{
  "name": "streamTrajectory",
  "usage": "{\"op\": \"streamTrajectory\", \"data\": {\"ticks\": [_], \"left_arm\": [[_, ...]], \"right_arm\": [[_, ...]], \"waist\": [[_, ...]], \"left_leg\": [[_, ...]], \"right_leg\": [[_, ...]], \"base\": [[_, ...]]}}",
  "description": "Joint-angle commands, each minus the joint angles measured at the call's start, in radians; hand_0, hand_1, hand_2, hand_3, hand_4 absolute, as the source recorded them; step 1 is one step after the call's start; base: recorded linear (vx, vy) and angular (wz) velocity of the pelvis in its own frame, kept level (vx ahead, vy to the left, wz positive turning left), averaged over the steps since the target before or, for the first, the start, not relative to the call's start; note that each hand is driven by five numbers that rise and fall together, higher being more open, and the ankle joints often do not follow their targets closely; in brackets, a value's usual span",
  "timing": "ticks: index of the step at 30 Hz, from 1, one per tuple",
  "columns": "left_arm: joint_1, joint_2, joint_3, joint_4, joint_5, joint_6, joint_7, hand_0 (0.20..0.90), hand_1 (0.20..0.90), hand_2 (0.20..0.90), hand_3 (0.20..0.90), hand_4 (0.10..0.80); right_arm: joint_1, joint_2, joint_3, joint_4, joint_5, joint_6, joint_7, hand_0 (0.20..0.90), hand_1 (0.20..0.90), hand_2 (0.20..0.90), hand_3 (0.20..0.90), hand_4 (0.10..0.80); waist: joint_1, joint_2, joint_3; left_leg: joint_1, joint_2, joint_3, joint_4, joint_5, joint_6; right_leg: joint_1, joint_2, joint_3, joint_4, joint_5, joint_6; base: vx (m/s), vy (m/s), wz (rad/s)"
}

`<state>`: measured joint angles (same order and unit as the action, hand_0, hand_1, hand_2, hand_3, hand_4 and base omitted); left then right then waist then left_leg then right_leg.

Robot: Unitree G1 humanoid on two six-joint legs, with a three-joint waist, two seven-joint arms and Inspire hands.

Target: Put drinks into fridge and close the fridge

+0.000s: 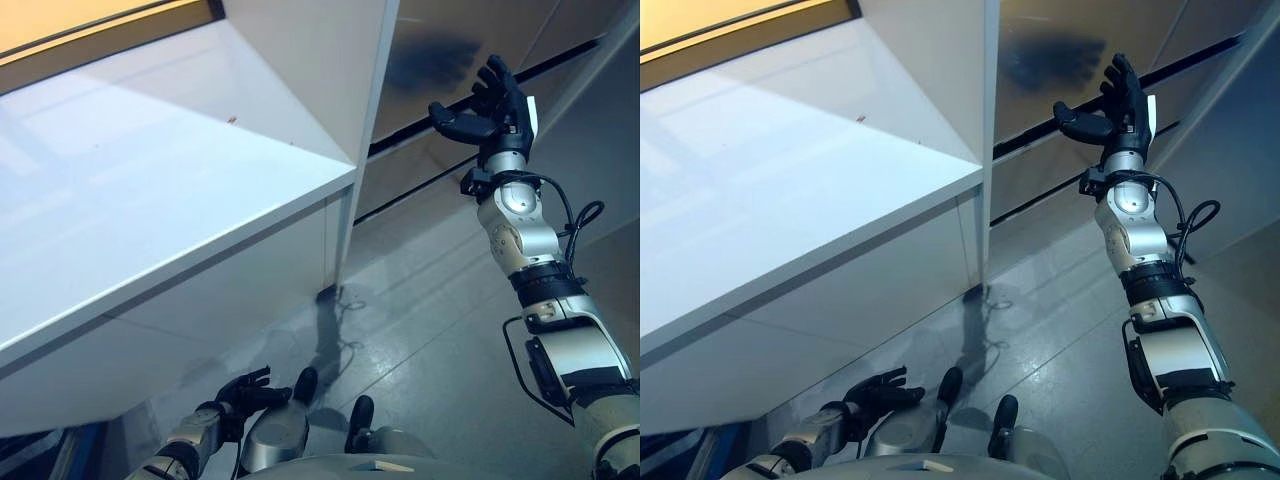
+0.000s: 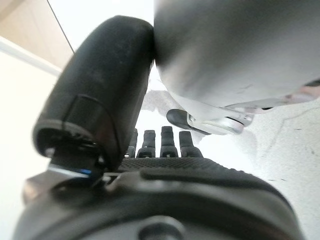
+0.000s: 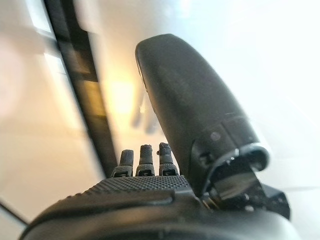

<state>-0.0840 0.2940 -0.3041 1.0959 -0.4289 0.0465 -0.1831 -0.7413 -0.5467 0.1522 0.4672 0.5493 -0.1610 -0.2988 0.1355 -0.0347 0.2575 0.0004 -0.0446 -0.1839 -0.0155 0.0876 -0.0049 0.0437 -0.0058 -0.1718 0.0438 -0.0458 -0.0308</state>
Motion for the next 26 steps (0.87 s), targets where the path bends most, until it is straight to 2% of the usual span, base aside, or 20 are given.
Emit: {"op": "streamTrajectory", "data": {"ticks": [1, 7, 12, 14, 16, 20, 21, 22, 24, 26], "left_arm": [[0.026, 0.009, 0.003, 0.075, 0.039, 0.007, -0.013, 0.900, 0.900, 0.900, 0.900, 0.800], [0.020, -0.016, 0.023, 0.110, 0.049, 0.008, -0.015, 0.900, 0.900, 0.900, 0.900, 0.800], [0.038, -0.035, 0.055, 0.106, 0.027, 0.004, -0.001, 0.900, 0.900, 0.900, 0.900, 0.800], [0.045, -0.042, 0.069, 0.108, 0.028, 0.001, 0.004, 0.900, 0.900, 0.900, 0.900, 0.800], [0.058, -0.043, 0.082, 0.104, 0.022, 0.001, 0.006, 0.900, 0.900, 0.900, 0.900, 0.800], [0.067, -0.046, 0.101, 0.117, 0.022, -0.018, -0.002, 0.900, 0.900, 0.900, 0.900, 0.800], [0.071, -0.048, 0.112, 0.130, 0.025, -0.032, -0.011, 0.900, 0.900, 0.900, 0.900, 0.800], [0.071, -0.049, 0.113, 0.133, 0.025, -0.035, -0.013, 0.900, 0.900, 0.900, 0.900, 0.800], [0.069, -0.053, 0.132, 0.159, 0.042, -0.054, -0.026, 0.900, 0.900, 0.900, 0.900, 0.800], [0.066, -0.057, 0.142, 0.173, 0.051, -0.061, -0.029, 0.900, 0.900, 0.900, 0.900, 0.800]], "right_arm": [[0.063, -0.084, -0.077, -0.109, -0.061, -0.127, -0.047, 0.900, 0.900, 0.900, 0.900, 0.800], [0.246, -0.036, -0.157, -0.124, -0.073, -0.123, -0.045, 0.900, 0.900, 0.900, 0.900, 0.800], [0.436, 0.031, -0.198, -0.059, -0.008, -0.085, 0.070, 0.900, 0.900, 0.900, 0.900, 0.800], [0.505, 0.064, -0.191, 0.007, -0.004, -0.069, 0.116, 0.900, 0.900, 0.900, 0.900, 0.800], [0.574, 0.116, -0.168, 0.109, -0.006, -0.017, 0.153, 0.900, 0.900, 0.900, 0.900, 0.800], [0.639, 0.182, -0.138, 0.270, -0.020, 0.022, 0.195, 0.900, 0.900, 0.900, 0.900, 0.800], [0.662, 0.224, -0.130, 0.408, -0.033, 0.021, 0.223, 0.900, 0.900, 0.900, 0.900, 0.800], [0.666, 0.231, -0.129, 0.425, -0.029, 0.048, 0.232, 0.900, 0.900, 0.900, 0.900, 0.800], [0.680, 0.269, -0.140, 0.634, -0.051, 0.062, 0.293, 0.900, 0.900, 0.900, 0.900, 0.800], [0.688, 0.286, -0.139, 0.718, -0.069, 0.116, 0.293, 0.900, 0.900, 0.900, 0.900, 0.800]], "waist": [[-0.046, -0.025, -0.134], [-0.099, -0.023, -0.173], [-0.131, -0.017, -0.191], [-0.139, -0.014, -0.196], [-0.147, -0.011, -0.198], [-0.153, -0.009, -0.199], [-0.150, -0.007, -0.199], [-0.149, -0.007, -0.198], [-0.142, -0.004, -0.199], [-0.136, -0.001, -0.198]], "left_leg": [[0.056, -0.034, 0.098, 0.011, -0.124, 0.054], [0.088, -0.015, 0.138, -0.047, -0.106, 0.040], [0.100, -0.008, 0.181, -0.046, -0.114, 0.037], [0.104, -0.007, 0.193, -0.042, -0.117, 0.037], [0.111, -0.004, 0.204, -0.045, -0.117, 0.035], [0.119, -0.001, 0.209, -0.053, -0.113, 0.034], [0.120, 0.000, 0.208, -0.055, -0.111, 0.035], [0.120, 0.000, 0.207, -0.056, -0.111, 0.035], [0.122, -0.001, 0.206, -0.057, -0.110, 0.037], [0.125, -0.002, 0.203, -0.058, -0.109, 0.038]], "right_leg": [[0.000, -0.047, 0.138, -0.048, 0.086, 0.077], [0.011, -0.030, 0.160, -0.081, 0.094, 0.076], [0.018, -0.024, 0.171, -0.098, 0.098, 0.076], [0.021, -0.023, 0.173, -0.097, 0.096, 0.075], [0.028, -0.020, 0.171, -0.098, 0.093, 0.073], [0.036, -0.017, 0.167, -0.103, 0.091, 0.071], [0.038, -0.016, 0.163, -0.103, 0.090, 0.071], [0.038, -0.015, 0.163, -0.102, 0.089, 0.071], [0.044, -0.014, 0.155, -0.102, 0.086, 0.068], [0.050, -0.013, 0.149, -0.103, 0.086, 0.067]], "base": [[-0.007, -0.003, -0.20], [-0.014, -0.013, -0.21], [-0.013, -0.002, -0.14], [0.002, -0.009, -0.17], [0.020, -0.015, -0.15], [0.015, -0.013, -0.14], [0.000, 0.000, 0.00], [0.000, 0.000, 0.00], [0.000, 0.000, 0.00], [0.000, 0.000, 0.00]]}}
